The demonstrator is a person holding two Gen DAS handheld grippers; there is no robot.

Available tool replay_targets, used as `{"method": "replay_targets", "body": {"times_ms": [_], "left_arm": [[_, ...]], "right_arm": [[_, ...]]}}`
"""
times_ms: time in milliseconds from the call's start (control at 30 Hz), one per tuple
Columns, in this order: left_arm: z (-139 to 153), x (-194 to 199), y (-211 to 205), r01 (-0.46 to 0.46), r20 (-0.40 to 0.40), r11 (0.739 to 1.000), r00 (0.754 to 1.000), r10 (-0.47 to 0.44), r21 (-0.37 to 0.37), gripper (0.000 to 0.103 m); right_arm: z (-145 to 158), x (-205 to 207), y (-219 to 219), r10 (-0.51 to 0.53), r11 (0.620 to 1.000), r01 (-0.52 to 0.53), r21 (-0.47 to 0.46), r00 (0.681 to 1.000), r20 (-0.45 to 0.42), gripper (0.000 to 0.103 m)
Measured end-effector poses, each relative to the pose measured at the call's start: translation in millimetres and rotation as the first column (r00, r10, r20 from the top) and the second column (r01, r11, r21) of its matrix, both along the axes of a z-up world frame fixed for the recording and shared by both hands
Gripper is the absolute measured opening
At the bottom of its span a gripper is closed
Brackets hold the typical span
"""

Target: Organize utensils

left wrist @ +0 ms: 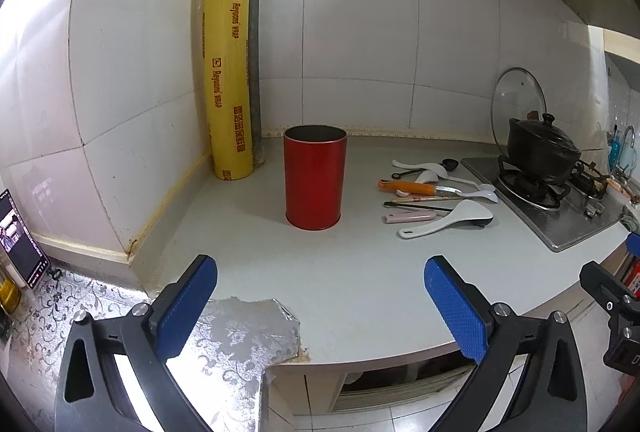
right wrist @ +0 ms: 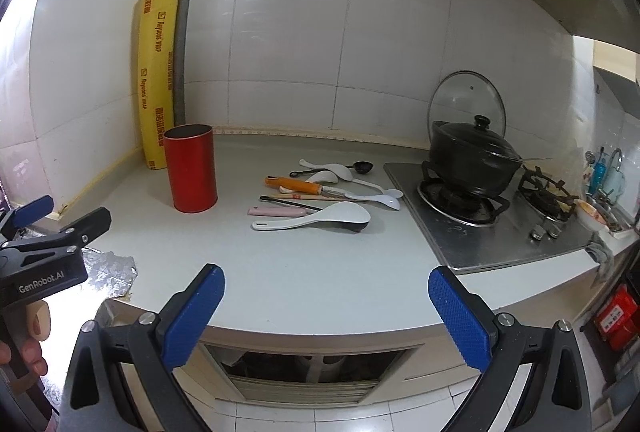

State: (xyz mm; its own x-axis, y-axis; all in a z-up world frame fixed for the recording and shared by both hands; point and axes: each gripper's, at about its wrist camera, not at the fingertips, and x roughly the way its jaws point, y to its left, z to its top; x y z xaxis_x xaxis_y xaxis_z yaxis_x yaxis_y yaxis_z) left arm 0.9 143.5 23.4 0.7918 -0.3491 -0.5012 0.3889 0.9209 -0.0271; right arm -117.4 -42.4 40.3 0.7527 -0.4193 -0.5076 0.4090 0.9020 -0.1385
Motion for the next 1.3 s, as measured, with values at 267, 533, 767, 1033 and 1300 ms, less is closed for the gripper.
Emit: {"method": "replay_targets", "body": {"times_ms": [267,533,767,1033,1300], "left_arm": [[-3.4,3.3,-2.4,-0.017,-0.012,1.000,1.000,0.017,0.015,0.103],[-11.9,24.7,-3.3,-0.046,-0.074,0.999,0.996,0.046,0.001,0.103],[-24.2,61.4,-26.3,-0.067,-0.110,0.998,0.992,0.068,0.010,0.103],[-24.8,126.7,-60.4,-0.131,-0.128,0.991,0.984,0.127,-0.018,0.103],[-45.4,199.7,-92.8,-0.183,-0.166,0.981,0.967,0.192,0.065,0.103]], "right_arm": [[-5.0,6.0,-9.8,0.000,0.999,-0.001,0.034,1.000,0.004,0.103],[-14.0,32.8,-27.9,0.042,0.996,-0.042,0.073,0.999,-0.001,0.103],[-31.9,73.5,-53.6,0.095,0.990,-0.093,0.107,0.995,-0.017,0.103],[-35.6,142.1,-113.3,0.125,0.986,-0.123,0.114,0.992,-0.012,0.103],[-48.1,191.6,-158.7,0.152,0.978,-0.141,0.152,0.987,-0.059,0.103]]}}
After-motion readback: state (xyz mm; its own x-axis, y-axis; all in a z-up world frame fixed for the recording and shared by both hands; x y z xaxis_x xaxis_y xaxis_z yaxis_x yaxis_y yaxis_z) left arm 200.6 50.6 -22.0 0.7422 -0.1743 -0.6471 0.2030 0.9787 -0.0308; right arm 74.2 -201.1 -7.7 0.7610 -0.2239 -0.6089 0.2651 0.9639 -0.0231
